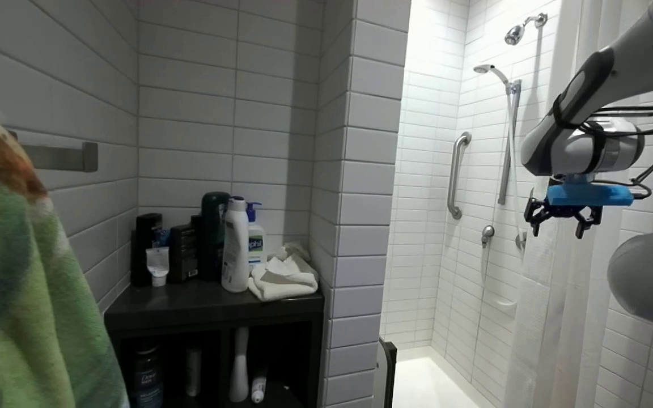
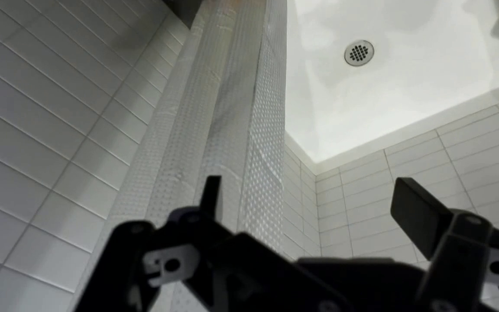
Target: Slide the white shower curtain to the right
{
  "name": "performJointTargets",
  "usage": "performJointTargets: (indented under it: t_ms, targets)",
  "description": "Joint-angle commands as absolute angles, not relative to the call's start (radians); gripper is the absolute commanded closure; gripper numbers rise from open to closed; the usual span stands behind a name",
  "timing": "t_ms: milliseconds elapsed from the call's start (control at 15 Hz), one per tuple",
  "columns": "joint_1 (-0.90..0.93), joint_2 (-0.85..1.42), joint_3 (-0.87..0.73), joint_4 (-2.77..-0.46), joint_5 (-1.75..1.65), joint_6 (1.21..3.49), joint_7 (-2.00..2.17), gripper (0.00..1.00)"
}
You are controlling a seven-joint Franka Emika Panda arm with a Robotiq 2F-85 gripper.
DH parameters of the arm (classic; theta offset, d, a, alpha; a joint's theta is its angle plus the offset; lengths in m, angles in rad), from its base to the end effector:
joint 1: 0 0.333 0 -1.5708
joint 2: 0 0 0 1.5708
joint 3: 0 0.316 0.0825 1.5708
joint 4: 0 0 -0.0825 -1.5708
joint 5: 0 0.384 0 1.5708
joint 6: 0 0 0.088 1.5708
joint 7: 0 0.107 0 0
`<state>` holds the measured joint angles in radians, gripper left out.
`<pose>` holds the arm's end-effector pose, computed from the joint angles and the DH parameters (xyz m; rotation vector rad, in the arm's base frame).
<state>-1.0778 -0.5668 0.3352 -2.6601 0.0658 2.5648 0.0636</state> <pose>0.2989 -0.2729 0.4563 2.5568 -1.1761 0.5356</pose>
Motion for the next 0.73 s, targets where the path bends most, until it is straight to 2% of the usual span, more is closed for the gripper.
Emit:
performJointTargets:
  t_ms: [0, 67, 133, 667]
  targets:
    - [-0.917, -0.661, 0.148, -2.763, -0.051, 2.747, 0.07, 0.0]
    - [-0.9, -0.68, 0.114, -2.788, -0.082, 2.81, 0.076, 0.0]
    - [-0.896, -0.611, 0.119, -2.727, -0.1, 2.727, 0.112, 0.0]
    - [-0.877, -0.665, 0.086, -2.774, -0.11, 2.791, 0.101, 0.0]
